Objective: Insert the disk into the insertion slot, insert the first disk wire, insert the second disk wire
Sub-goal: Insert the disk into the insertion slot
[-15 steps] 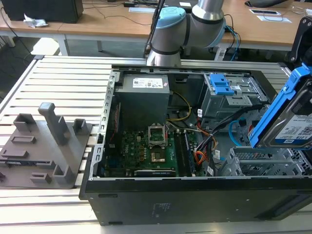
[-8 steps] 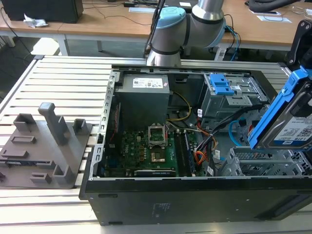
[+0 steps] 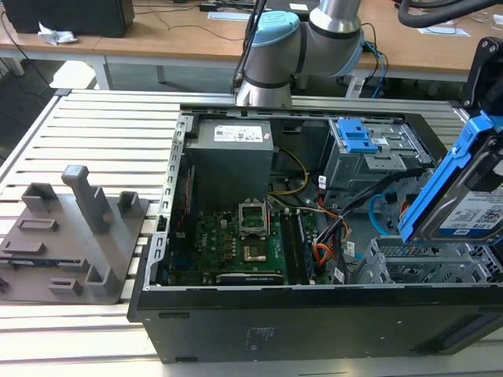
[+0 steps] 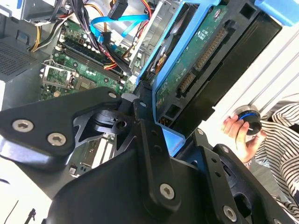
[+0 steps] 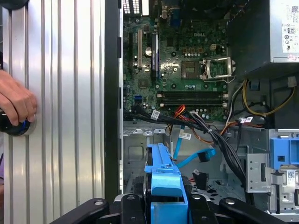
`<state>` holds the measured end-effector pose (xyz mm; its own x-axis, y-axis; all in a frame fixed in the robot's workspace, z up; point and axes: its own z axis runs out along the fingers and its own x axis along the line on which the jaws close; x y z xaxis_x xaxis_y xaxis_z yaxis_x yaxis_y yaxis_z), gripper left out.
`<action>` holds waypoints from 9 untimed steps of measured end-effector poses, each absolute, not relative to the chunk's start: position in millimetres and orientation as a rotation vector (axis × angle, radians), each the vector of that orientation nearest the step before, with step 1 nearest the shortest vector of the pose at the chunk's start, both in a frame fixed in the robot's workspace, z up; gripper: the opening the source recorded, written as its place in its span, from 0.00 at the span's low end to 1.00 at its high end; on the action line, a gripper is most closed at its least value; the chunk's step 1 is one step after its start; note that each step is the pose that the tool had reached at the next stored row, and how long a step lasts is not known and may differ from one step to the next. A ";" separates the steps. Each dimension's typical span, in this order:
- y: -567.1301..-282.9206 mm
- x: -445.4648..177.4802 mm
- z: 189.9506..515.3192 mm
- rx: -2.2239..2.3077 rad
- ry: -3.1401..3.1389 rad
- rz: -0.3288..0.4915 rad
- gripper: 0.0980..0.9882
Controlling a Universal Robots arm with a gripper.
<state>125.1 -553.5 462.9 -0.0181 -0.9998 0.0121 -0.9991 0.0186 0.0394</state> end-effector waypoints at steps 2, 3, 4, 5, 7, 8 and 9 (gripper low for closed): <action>-553.5 125.1 460.9 2.176 -2.216 -0.031 0.30; -553.5 125.1 460.2 2.176 -2.216 -0.031 0.30; -553.5 125.1 459.1 2.175 -2.216 -0.031 0.30; -553.5 125.1 458.2 2.176 -2.216 -0.031 0.30; -553.5 125.1 456.6 2.175 -2.216 -0.030 0.30; -553.5 125.1 456.1 2.175 -2.216 -0.031 0.30; -553.5 125.1 455.8 2.175 -2.216 -0.031 0.30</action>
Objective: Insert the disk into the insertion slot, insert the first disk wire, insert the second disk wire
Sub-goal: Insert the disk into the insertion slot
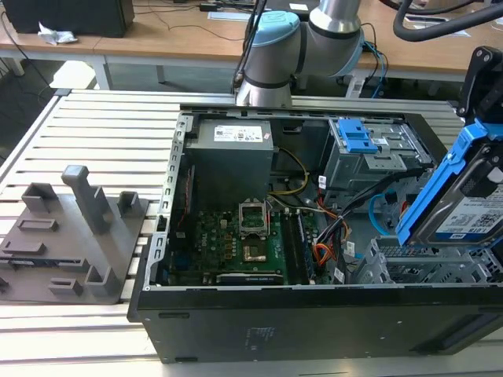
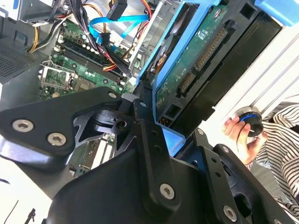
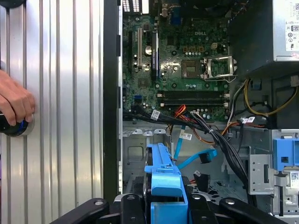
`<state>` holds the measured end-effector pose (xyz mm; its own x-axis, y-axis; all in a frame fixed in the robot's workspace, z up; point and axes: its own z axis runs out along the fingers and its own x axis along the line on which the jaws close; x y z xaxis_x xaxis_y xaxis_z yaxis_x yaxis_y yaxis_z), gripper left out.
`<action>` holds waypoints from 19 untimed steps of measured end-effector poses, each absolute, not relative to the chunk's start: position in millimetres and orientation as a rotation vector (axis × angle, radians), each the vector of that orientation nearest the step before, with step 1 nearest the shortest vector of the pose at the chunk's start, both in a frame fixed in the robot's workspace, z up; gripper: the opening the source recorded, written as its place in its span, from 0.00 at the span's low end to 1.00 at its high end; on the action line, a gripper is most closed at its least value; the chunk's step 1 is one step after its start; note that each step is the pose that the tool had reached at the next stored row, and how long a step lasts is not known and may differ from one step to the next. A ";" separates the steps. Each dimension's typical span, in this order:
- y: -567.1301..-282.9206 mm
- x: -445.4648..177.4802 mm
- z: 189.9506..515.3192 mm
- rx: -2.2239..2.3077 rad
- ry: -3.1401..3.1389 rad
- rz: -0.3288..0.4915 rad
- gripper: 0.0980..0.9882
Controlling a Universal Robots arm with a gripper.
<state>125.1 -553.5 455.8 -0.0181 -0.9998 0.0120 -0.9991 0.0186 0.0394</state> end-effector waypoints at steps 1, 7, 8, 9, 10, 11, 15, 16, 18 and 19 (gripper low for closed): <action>-553.5 125.1 455.2 2.175 -2.216 -0.031 0.30; -553.4 125.1 449.8 2.175 -2.216 -0.031 0.30; -553.2 125.1 449.2 2.176 -2.216 -0.031 0.30; -552.6 125.1 448.5 2.175 -2.216 -0.031 0.30; -551.3 125.0 446.4 2.176 -2.216 -0.031 0.30; -550.9 124.7 445.0 2.176 -2.216 -0.031 0.30; -549.9 121.5 440.7 2.175 -2.216 -0.031 0.30; -549.7 120.8 439.8 2.175 -2.216 -0.031 0.30; -549.2 120.3 437.7 2.176 -2.216 -0.031 0.30; -549.0 119.9 436.8 2.176 -2.216 -0.031 0.30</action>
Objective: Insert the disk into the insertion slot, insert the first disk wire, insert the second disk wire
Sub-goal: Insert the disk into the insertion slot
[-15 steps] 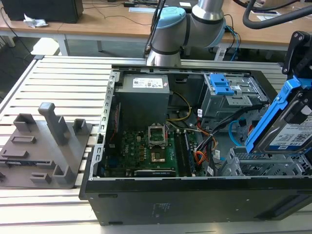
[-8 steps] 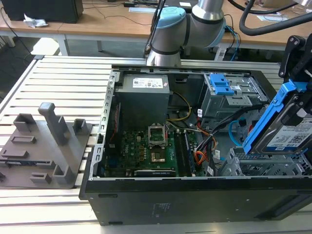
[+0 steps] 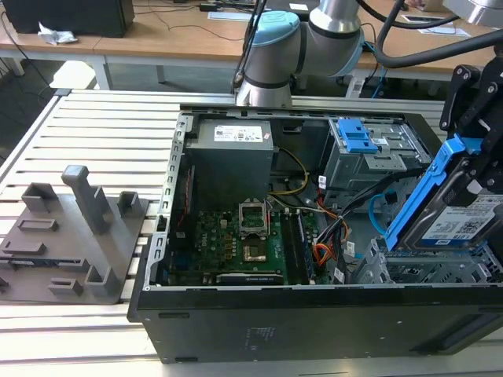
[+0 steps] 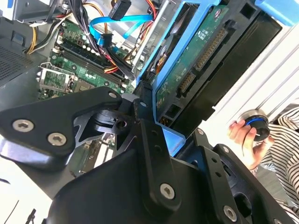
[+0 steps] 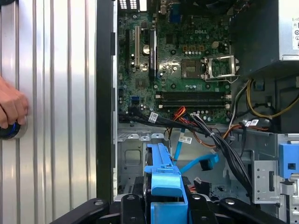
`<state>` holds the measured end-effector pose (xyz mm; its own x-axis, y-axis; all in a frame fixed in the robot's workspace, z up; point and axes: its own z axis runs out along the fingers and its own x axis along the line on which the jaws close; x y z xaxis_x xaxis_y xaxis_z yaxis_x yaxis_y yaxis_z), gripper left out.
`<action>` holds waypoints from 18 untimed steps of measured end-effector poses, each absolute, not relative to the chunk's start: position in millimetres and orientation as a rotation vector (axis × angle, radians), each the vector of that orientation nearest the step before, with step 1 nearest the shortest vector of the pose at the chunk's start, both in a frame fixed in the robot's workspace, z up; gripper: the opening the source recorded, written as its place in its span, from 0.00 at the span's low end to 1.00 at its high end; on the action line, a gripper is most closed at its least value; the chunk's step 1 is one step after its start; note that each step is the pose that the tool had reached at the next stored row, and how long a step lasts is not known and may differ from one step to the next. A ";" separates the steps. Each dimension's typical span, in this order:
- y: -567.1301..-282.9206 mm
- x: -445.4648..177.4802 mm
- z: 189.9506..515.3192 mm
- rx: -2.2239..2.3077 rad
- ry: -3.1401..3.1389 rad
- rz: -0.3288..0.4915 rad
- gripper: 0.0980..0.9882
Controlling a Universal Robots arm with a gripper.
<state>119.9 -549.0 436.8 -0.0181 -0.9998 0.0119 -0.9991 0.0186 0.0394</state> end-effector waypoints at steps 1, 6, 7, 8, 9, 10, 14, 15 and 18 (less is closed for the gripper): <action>-548.8 119.7 436.1 2.175 -2.216 -0.031 0.30; -547.8 118.1 432.2 2.176 -2.216 -0.031 0.30; -547.5 118.0 430.8 2.175 -2.216 -0.031 0.30; -547.4 118.0 429.6 2.175 -2.216 -0.030 0.30; -547.3 117.9 428.8 2.175 -2.216 -0.030 0.30; -547.3 117.9 427.3 2.175 -2.216 -0.031 0.30; -547.3 117.8 418.6 2.175 -2.216 -0.031 0.30; -547.3 117.8 414.0 2.175 -2.216 -0.031 0.30; -547.3 117.8 407.5 2.176 -2.216 -0.031 0.30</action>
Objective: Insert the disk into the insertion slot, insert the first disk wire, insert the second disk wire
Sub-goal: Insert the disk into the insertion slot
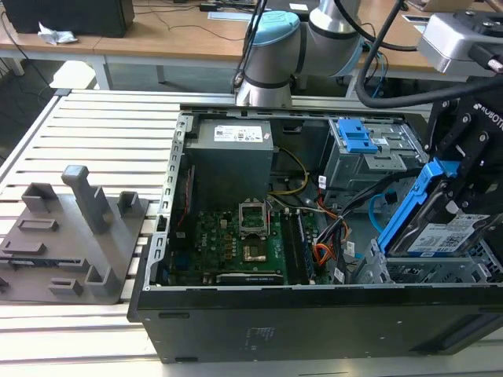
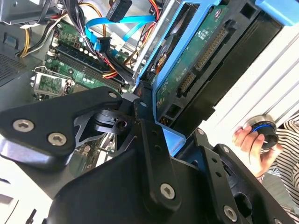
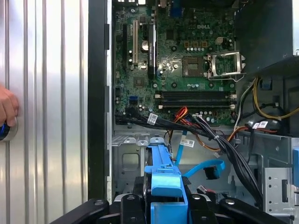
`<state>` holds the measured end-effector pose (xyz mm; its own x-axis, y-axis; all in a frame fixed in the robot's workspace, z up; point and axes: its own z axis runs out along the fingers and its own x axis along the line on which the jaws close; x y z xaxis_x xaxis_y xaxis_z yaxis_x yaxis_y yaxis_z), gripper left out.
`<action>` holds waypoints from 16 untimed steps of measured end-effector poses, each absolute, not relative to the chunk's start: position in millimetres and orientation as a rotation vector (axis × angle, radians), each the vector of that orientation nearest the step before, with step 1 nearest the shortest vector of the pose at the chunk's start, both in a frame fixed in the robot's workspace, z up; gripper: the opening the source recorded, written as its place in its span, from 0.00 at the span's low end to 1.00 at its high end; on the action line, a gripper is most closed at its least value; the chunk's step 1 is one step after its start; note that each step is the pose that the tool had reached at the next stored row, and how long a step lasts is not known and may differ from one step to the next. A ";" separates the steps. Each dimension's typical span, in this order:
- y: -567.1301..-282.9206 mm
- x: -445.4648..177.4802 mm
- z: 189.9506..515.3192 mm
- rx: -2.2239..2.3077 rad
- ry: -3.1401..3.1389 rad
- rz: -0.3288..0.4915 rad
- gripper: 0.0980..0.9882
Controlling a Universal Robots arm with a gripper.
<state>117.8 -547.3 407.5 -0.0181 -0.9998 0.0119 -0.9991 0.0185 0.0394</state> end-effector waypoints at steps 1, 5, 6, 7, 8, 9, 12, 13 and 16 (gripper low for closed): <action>-547.3 117.8 405.7 2.175 -2.216 -0.031 0.30; -547.3 117.8 396.5 2.176 -2.216 -0.031 0.30; -547.3 117.8 394.2 2.176 -2.216 -0.031 0.30; -547.3 117.8 392.6 2.176 -2.216 -0.031 0.30; -547.3 117.8 390.5 2.176 -2.216 -0.031 0.30; -547.3 117.8 389.3 2.175 -2.216 -0.030 0.30; -547.4 117.8 388.8 2.175 -2.216 -0.030 0.30; -547.3 117.8 388.7 2.175 -2.216 -0.030 0.30; -547.3 117.8 388.6 2.176 -2.216 -0.031 0.30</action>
<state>117.8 -547.3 388.6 -0.0181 -0.9998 0.0121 -0.9991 0.0185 0.0394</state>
